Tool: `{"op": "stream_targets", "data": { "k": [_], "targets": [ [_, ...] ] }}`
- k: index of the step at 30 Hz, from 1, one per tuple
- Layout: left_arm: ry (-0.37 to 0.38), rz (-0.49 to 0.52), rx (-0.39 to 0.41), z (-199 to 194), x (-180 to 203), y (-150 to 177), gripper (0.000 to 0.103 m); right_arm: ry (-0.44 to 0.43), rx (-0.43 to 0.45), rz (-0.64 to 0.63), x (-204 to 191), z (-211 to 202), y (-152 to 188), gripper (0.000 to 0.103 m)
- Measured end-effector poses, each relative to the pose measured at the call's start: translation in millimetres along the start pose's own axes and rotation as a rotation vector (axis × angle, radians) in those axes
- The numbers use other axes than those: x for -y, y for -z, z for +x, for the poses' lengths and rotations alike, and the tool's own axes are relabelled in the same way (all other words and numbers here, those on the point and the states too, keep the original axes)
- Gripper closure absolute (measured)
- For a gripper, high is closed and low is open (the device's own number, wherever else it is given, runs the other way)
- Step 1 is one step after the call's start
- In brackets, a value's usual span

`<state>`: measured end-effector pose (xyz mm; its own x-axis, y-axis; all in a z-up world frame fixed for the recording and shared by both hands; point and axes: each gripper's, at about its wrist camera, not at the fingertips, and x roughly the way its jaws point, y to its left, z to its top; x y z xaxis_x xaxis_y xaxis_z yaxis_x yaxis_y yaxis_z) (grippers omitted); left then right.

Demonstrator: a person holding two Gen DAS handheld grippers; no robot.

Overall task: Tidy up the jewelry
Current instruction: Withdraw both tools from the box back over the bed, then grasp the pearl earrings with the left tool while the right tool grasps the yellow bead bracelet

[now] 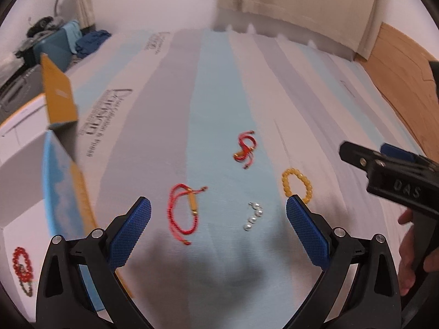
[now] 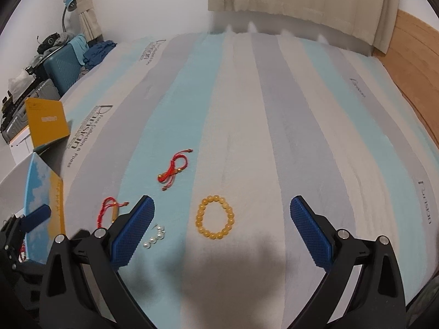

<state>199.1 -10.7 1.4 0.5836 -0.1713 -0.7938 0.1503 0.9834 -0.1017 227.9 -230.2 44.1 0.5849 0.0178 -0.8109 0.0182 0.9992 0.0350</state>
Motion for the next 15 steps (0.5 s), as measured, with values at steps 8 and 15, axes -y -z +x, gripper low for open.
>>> {"op": "stream_targets", "data": {
  "k": [8,15],
  "targets": [
    [0.023,0.039,-0.055,32,22,8,0.006,-0.010,-0.066,-0.015,7,38,-5,0.019],
    [0.004,0.099,-0.093,58,44,15,0.006,0.005,-0.128,-0.030,10,72,-1,0.026]
  ]
}}
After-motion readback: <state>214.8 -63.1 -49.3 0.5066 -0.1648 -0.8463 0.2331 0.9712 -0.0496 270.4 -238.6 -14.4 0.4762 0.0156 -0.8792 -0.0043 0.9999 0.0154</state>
